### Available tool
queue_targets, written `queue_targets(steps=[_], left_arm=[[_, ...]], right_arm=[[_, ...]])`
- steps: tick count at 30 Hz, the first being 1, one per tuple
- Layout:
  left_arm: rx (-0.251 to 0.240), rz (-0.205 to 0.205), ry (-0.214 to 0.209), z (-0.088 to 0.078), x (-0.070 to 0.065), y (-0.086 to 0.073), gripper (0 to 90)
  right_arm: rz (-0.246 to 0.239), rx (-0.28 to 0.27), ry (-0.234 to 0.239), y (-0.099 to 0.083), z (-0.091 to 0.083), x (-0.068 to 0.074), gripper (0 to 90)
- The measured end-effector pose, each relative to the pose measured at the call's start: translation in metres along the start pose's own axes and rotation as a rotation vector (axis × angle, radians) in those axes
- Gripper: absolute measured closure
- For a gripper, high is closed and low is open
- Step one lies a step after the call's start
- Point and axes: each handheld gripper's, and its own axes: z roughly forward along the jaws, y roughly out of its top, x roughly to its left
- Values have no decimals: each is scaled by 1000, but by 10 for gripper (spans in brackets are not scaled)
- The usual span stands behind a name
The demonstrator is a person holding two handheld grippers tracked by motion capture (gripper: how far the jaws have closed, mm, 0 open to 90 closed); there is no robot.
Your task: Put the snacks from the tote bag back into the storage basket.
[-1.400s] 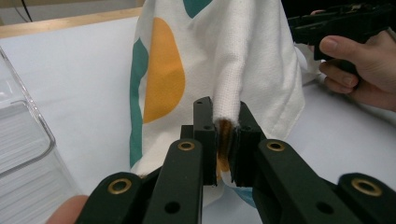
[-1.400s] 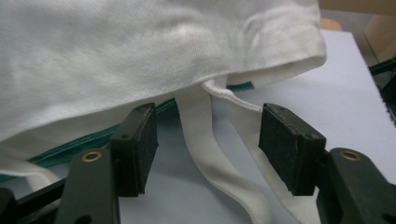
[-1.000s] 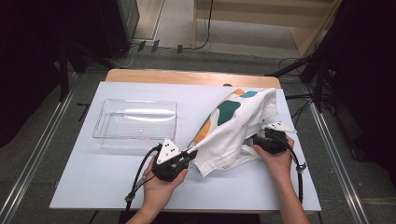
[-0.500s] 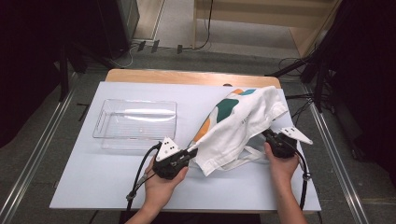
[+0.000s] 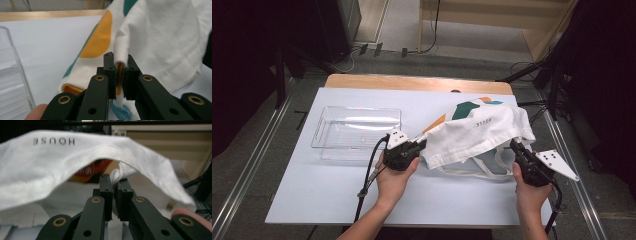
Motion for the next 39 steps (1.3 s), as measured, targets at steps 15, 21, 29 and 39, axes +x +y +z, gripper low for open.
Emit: queue_targets(steps=[15, 21, 29, 39], left_arm=[[6, -48, 61, 10, 20, 10, 799], [9, -47, 73, 12, 22, 8, 801], [36, -17, 84, 12, 24, 5, 809], [46, -36, 54, 12, 29, 3, 826]], right_arm=[[-45, 77, 71, -23, -19, 23, 504], [-53, -33, 70, -7, -42, 0, 390], [83, 94, -37, 7, 23, -50, 254], [255, 206, 94, -12, 78, -86, 169]])
